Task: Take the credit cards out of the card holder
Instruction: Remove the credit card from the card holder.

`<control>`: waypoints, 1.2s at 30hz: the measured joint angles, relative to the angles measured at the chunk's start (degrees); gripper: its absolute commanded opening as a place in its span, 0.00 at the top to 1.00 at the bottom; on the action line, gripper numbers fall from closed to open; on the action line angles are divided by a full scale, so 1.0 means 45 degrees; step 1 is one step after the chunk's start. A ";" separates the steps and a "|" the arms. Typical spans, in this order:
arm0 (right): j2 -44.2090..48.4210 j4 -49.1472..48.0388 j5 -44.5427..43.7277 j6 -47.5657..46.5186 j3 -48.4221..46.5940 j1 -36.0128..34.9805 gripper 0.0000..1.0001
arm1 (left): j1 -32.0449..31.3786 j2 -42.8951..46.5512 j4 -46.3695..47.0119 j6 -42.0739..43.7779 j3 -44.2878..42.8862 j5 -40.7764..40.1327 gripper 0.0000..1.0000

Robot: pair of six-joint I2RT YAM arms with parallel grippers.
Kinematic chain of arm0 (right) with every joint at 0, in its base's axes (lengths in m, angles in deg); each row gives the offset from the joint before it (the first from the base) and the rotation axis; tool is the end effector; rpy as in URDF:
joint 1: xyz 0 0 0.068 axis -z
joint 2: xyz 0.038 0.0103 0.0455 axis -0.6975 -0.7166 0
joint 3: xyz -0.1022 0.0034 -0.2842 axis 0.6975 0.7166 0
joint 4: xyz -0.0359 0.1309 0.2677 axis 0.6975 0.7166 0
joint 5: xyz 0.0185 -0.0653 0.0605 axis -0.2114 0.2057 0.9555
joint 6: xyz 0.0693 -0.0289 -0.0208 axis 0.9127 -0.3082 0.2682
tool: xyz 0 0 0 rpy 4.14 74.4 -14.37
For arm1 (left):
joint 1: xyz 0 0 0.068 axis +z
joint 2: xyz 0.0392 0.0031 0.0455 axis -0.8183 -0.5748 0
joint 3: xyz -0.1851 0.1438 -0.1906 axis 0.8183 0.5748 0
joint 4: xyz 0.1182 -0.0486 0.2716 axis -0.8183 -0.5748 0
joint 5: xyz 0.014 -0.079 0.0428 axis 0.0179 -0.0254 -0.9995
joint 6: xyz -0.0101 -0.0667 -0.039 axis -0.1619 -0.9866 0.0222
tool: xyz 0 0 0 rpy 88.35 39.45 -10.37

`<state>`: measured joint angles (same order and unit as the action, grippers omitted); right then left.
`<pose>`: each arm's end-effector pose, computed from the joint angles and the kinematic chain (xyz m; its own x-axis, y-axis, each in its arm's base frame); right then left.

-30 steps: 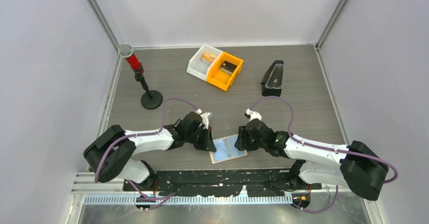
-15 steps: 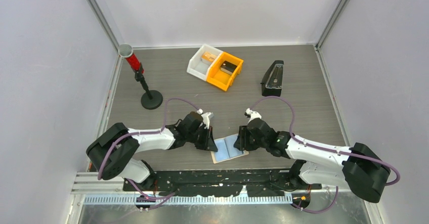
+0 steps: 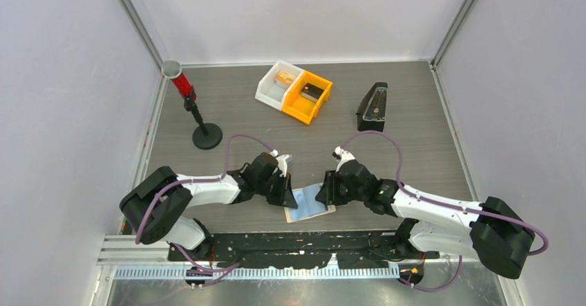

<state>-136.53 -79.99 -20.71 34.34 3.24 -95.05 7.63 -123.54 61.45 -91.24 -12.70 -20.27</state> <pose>0.1514 0.1927 0.1479 -0.8607 0.0170 -0.5088 -0.2996 0.7911 0.5333 0.1775 -0.2326 0.1088 -0.9458 0.1250 -0.2997 0.3029 0.6727 -0.6751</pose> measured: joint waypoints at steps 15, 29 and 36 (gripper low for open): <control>0.0243 -0.0554 0.0690 0.0253 -0.0005 0.0000 0.62 | -0.0005 0.0005 -0.0063 0.0029 0.0000 -0.0019 1.00; 0.0209 -0.2059 0.1715 0.0855 0.0219 -0.0015 0.62 | -0.0024 0.0457 -0.0573 0.0019 0.0000 -0.0253 0.98; -0.0389 -0.2905 0.2084 0.1132 0.0359 -0.0015 0.62 | -0.0024 0.1316 -0.1103 -0.0117 0.0000 -0.0704 0.90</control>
<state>-138.28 -93.06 -11.33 39.43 4.86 -95.12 7.52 -117.62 56.49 -91.77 -12.70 -23.44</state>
